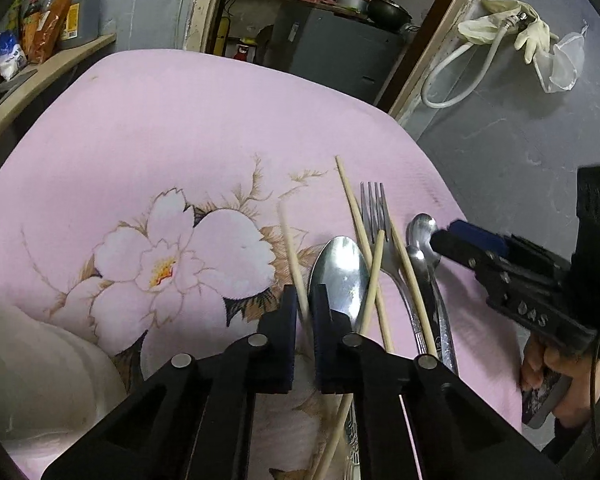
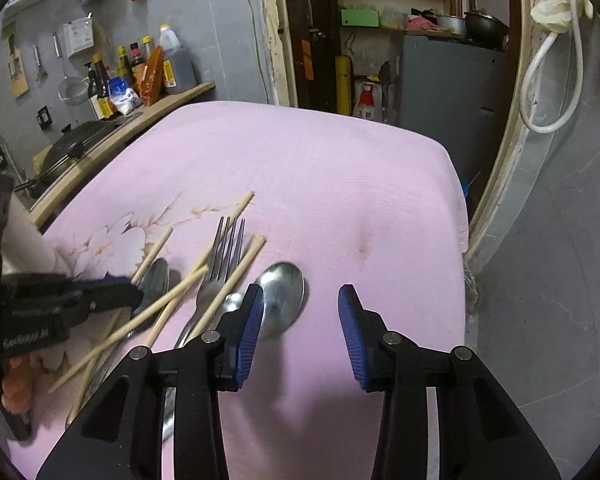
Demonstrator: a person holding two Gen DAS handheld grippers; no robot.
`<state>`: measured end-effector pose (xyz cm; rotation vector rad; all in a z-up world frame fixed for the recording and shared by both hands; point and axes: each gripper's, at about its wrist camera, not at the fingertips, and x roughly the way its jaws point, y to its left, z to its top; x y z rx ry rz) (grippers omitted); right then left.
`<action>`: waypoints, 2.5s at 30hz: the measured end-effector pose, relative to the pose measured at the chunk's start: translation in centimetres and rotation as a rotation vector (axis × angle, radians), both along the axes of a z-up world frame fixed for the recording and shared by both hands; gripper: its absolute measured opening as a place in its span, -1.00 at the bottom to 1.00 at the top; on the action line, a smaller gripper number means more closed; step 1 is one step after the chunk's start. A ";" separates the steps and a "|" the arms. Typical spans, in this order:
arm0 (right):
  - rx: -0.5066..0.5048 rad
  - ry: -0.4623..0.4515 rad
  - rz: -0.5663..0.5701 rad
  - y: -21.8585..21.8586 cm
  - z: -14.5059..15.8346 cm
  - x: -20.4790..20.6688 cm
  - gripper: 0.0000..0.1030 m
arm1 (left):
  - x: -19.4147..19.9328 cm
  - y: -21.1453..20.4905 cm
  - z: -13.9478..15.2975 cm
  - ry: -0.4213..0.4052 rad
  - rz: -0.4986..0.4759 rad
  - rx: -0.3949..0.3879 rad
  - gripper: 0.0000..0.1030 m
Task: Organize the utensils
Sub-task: 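Grasp a wooden chopstick with the left tool while the right tool grasps a silver spoon, then carry the chopstick with the left tool while the right tool carries the spoon over the basket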
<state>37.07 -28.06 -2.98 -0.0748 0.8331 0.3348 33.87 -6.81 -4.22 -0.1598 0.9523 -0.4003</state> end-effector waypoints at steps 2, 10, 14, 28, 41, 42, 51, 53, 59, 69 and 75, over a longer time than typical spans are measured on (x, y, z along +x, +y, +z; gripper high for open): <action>-0.017 0.007 -0.004 0.6 0.0 0.4 -0.29 | -0.5 0.0 0.0 0.000 0.013 0.009 -0.95; -0.118 0.040 0.024 2.9 -0.8 1.7 -0.47 | -2.5 0.7 0.3 0.017 0.060 -0.003 -0.95; -0.102 0.041 0.073 2.9 -0.8 0.9 -0.78 | -3.2 0.6 0.4 0.031 0.079 -0.020 -0.95; -0.005 0.002 0.212 0.6 0.1 -5.8 -0.84 | -8.7 4.2 1.4 0.046 0.192 -0.130 -0.95; -0.097 -0.015 0.107 3.1 0.0 -7.5 -0.33 | -10.6 5.7 2.1 0.102 0.136 -0.115 -0.94; -0.121 -0.019 0.078 3.3 0.1 -7.8 -0.27 | -10.5 5.7 2.1 0.104 0.120 -0.100 -0.93; -0.165 0.019 -0.035 4.1 0.1 -7.8 0.01 | -8.5 4.6 2.2 0.157 -0.027 0.003 -0.90; -0.143 0.027 -0.070 4.0 0.0 -7.2 0.01 | -8.0 4.4 1.8 0.154 -0.034 -0.008 -0.90; -0.033 0.028 -0.190 3.5 -0.5 -6.6 -0.02 | -7.7 4.6 1.0 0.124 -0.036 -0.072 -0.90; -0.017 -0.012 -0.211 4.7 -0.7 -7.4 -0.41 | -7.8 3.6 0.6 0.062 -0.062 -0.074 -0.90; 0.042 -0.015 -0.192 4.2 -0.4 -7.7 -0.42 | -8.1 3.9 0.5 0.056 -0.071 -0.105 -0.90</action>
